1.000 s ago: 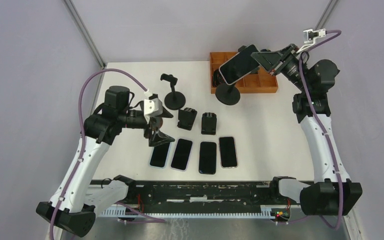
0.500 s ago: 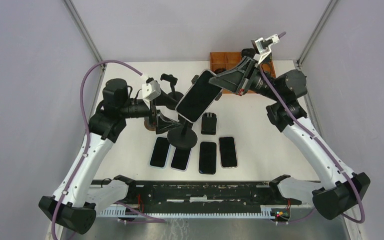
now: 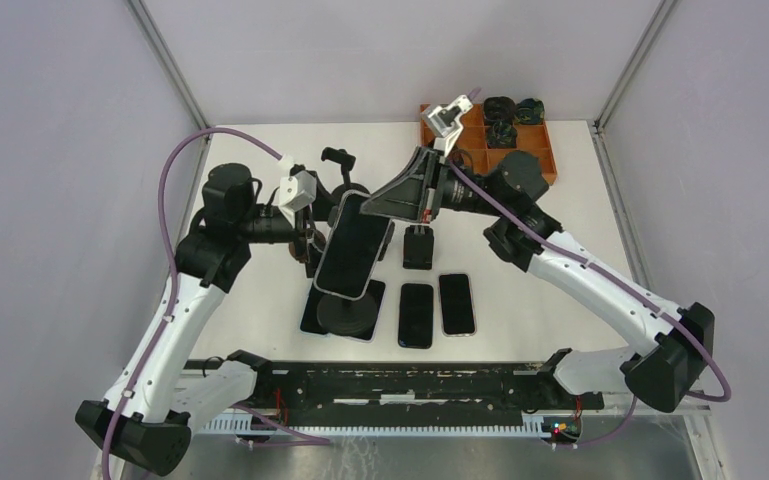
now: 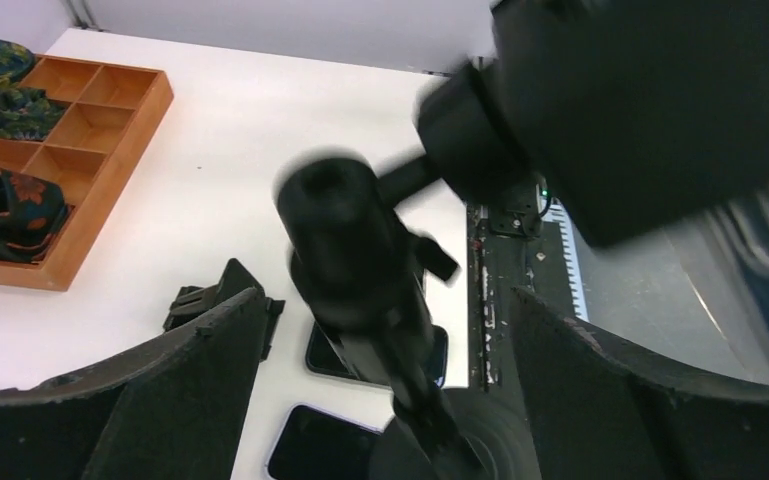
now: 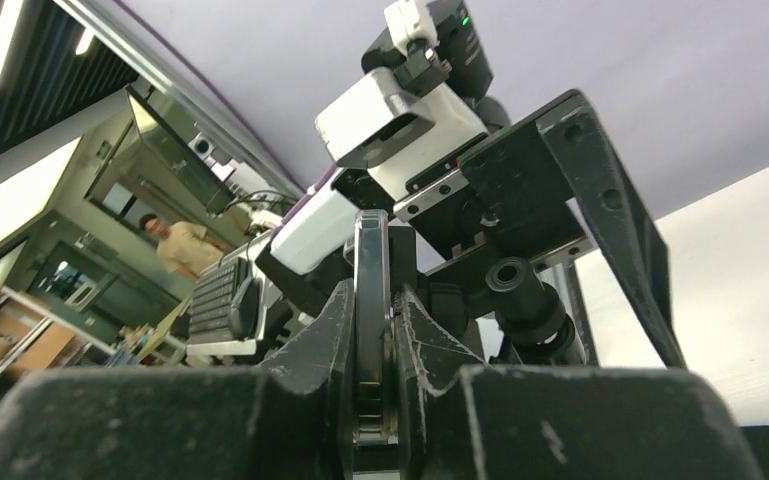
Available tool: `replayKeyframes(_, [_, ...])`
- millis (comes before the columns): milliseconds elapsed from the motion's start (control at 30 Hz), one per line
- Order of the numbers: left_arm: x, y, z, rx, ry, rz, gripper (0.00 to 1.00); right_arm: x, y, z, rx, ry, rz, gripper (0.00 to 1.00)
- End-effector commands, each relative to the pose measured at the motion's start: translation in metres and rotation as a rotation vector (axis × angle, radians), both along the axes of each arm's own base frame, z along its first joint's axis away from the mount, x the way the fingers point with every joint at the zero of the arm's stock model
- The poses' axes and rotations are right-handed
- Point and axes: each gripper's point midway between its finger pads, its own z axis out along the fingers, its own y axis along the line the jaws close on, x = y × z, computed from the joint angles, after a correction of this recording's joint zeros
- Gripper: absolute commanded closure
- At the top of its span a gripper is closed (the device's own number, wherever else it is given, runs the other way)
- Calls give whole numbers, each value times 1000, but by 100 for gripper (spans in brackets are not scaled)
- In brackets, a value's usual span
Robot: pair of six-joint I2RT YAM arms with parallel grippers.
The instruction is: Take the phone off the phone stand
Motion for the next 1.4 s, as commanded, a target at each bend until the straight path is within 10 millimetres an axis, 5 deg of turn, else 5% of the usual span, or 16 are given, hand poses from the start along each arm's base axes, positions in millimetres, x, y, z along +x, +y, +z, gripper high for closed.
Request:
replayKeyframes(0, [-18, 0, 8, -23, -10, -78, 9, -21, -6, 74, 217, -155, -27, 100])
replayKeyframes(133, [-28, 1, 2, -3, 7, -130, 24, -28, -2, 75, 228, -163, -12, 100])
replayKeyframes(433, [-47, 9, -1, 51, -62, -209, 77, -26, 6, 51, 164, -179, -1, 100])
replayKeyframes(533, [-50, 11, -2, 68, -80, -213, 98, -28, 8, 45, 137, -197, 14, 90])
replayKeyframes(1100, [-74, 18, 2, 77, -62, -272, 98, -51, 8, -13, -102, -463, 177, 29])
replayKeyframes(1367, [-76, 20, 0, 83, -62, -269, 98, -77, 17, -29, -107, -535, 274, 35])
